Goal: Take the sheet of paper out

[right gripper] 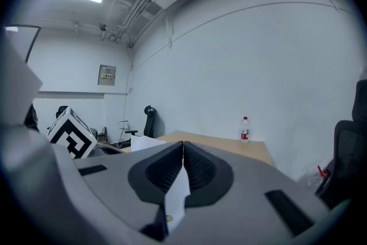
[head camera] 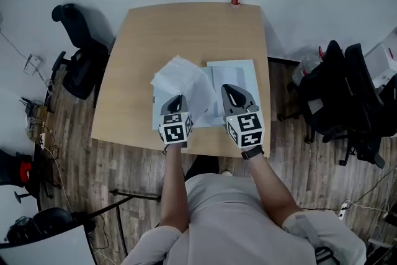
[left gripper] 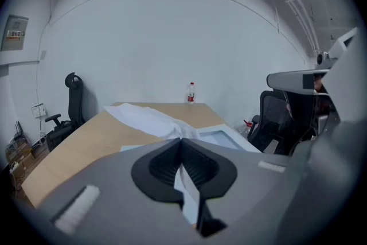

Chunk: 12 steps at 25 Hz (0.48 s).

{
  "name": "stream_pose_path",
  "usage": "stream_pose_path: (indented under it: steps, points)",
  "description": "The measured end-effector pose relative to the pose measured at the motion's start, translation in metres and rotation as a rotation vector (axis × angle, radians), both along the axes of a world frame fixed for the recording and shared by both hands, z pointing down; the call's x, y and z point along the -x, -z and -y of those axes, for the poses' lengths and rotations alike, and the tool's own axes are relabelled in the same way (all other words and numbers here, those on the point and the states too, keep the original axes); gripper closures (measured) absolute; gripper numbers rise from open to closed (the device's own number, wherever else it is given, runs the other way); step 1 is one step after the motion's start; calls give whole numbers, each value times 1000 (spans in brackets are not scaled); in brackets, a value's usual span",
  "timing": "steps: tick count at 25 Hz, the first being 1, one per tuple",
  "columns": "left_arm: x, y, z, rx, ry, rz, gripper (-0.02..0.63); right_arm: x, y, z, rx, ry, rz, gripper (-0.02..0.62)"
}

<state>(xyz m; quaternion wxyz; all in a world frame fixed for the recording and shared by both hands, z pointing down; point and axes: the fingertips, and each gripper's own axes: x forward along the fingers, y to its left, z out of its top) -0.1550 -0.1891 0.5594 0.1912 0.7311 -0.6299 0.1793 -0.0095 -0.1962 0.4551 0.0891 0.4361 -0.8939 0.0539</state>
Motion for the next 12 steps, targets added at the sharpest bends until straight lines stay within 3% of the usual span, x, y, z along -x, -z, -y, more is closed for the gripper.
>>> stream_pose_path:
  steps: [12]
  points:
    - [-21, 86, -15, -197, -19, -11, 594, -16, 36, -23, -82, -22, 31, 583]
